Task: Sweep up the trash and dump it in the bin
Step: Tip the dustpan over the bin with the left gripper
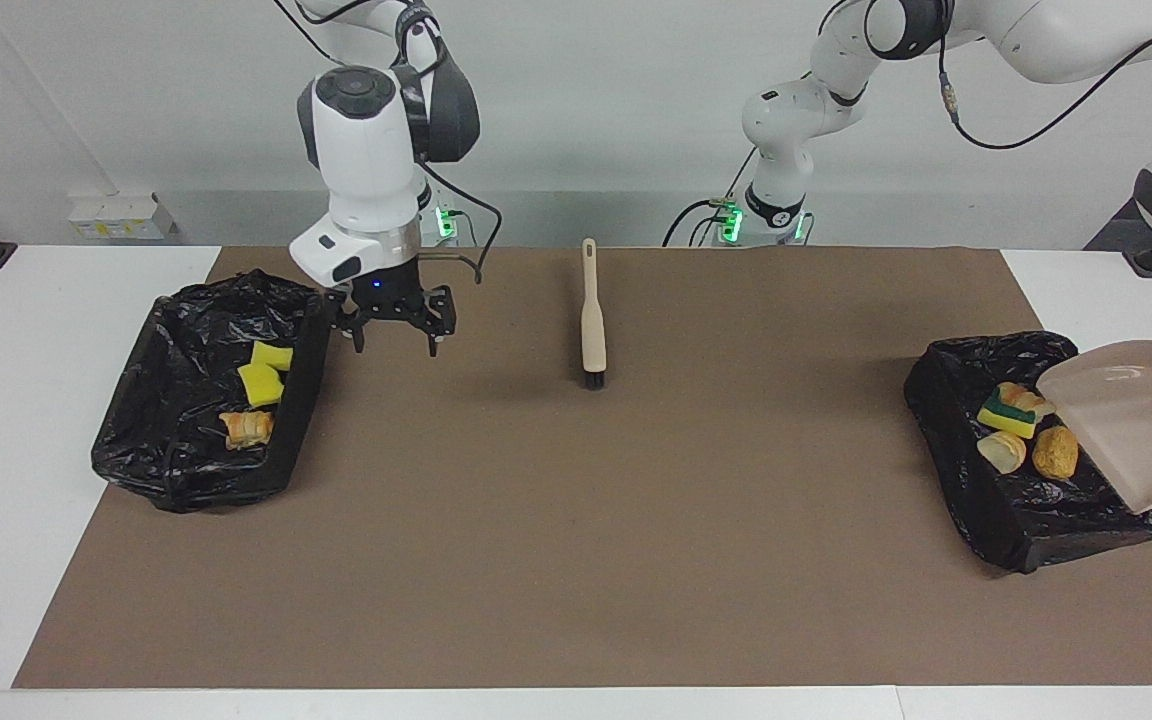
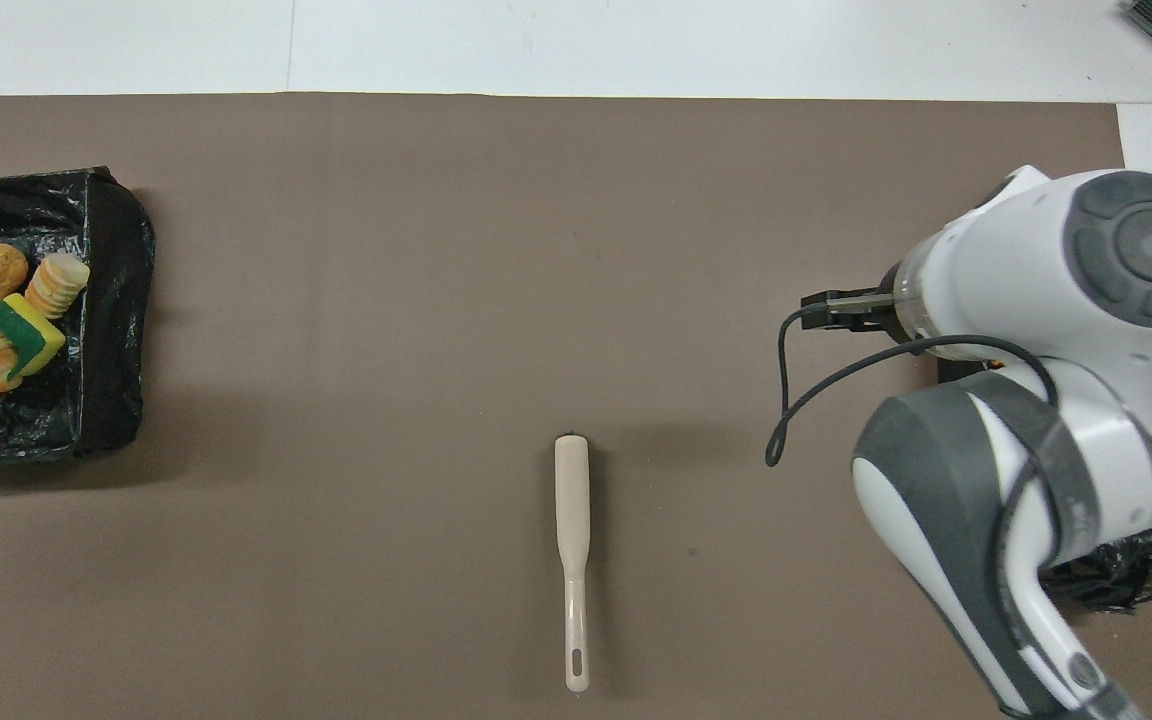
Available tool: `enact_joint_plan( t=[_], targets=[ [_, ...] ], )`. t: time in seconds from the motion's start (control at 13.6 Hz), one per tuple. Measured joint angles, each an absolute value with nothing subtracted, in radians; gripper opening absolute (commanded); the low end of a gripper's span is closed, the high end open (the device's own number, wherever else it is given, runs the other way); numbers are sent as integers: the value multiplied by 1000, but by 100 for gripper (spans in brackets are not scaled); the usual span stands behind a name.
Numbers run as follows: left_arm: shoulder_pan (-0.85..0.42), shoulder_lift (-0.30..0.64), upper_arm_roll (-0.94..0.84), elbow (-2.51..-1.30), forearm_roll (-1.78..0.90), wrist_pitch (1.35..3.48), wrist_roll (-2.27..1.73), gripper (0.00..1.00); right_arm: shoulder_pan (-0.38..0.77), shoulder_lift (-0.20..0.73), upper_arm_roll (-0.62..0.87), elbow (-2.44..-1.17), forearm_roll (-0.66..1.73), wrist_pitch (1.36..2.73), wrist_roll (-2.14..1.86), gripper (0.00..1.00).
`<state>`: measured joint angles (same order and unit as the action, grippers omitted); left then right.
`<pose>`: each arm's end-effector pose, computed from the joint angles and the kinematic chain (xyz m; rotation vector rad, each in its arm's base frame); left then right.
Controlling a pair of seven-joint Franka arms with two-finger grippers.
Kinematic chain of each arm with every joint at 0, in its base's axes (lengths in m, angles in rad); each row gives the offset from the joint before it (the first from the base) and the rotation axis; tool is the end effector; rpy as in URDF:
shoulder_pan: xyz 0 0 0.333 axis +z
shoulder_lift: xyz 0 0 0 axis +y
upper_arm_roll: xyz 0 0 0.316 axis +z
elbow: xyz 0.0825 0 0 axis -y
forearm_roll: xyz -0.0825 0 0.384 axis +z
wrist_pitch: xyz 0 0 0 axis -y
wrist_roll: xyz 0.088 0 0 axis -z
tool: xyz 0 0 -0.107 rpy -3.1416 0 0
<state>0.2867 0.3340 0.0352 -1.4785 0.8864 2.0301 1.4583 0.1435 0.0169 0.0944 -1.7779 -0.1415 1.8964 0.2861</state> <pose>0.6400 0.2561 0.5281 -1.7628 1.5861 0.6673 0.5653 0.1261 0.5459 3.0311 -0.0148 0.2020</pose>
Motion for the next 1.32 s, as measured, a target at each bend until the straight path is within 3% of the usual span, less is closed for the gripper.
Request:
enact_joint_plan(
  t=[0.44,0.95,1.32],
  targets=[
    [237,237,35,-1558,1045,2025,1340,0,56,-113,79,-1720,-95,1650,277,100],
    [99,158,25,-1569,1061,1805,1312,0,1,-104,49,-1721,23,1621,174,100],
    [-20,155,22,-1575,818,1606,1225,0,-18,-89,48,-1721,13,1608,114,100]
  ],
)
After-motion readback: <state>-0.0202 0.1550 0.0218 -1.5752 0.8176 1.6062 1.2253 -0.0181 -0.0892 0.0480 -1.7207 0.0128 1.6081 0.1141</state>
